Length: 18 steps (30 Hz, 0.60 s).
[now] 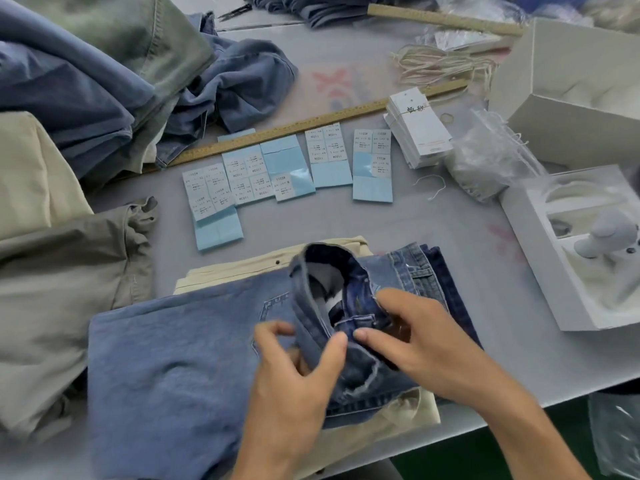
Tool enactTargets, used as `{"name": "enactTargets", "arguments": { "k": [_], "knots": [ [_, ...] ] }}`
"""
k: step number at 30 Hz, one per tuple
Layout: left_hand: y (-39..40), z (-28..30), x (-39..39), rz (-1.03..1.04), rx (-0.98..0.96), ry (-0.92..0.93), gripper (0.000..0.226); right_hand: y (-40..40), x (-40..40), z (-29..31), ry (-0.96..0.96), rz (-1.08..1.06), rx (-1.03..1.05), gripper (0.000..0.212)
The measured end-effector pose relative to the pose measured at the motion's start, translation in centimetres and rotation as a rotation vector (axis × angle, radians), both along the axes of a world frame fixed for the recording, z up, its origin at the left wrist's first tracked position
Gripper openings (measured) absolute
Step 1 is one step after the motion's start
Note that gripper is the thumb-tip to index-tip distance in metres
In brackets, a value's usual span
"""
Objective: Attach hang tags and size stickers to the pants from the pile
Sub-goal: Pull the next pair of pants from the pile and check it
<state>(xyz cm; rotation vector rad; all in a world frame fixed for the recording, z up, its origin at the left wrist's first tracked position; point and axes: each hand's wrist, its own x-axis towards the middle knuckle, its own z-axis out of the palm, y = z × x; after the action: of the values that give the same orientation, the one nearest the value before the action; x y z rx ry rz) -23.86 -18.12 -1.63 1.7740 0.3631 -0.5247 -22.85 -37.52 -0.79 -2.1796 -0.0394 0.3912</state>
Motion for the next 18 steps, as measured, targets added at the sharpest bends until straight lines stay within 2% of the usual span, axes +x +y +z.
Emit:
{"name": "enactTargets", "arguments": {
  "k": [3,7,10,12,14,18],
  "knots": [
    [-1.0,0.2,-1.2,-0.011,-0.083,0.183,0.054,1.6,-1.0,0.1,-0.045,0.014,0.042,0.032],
    [-0.9,0.9,-0.7,0.14,-0.285,0.227,0.057,2.4,-1.3,-0.1,0.098,0.018,0.203,0.021],
    [-0.3,1.1,0.0,0.193,-0.463,0.297,0.042,1.4,-0.3,0.1,0.202,-0.127,0.37,0.003],
    [0.3,0.5,0.3,0.123,-0.469,0.276,0.031,0.7,0.5,0.3,0.265,-0.161,0.428,0.009],
    [1.0,0.0,0.7,0.065,-0.454,0.249,0.049,0.5,1.0,0.4,0.277,-0.145,0.421,0.01],
    [2.2,-0.5,0.9,0.02,-0.604,0.175,0.056,0.8,1.5,0.4,0.241,-0.292,0.43,0.005]
  ]
}}
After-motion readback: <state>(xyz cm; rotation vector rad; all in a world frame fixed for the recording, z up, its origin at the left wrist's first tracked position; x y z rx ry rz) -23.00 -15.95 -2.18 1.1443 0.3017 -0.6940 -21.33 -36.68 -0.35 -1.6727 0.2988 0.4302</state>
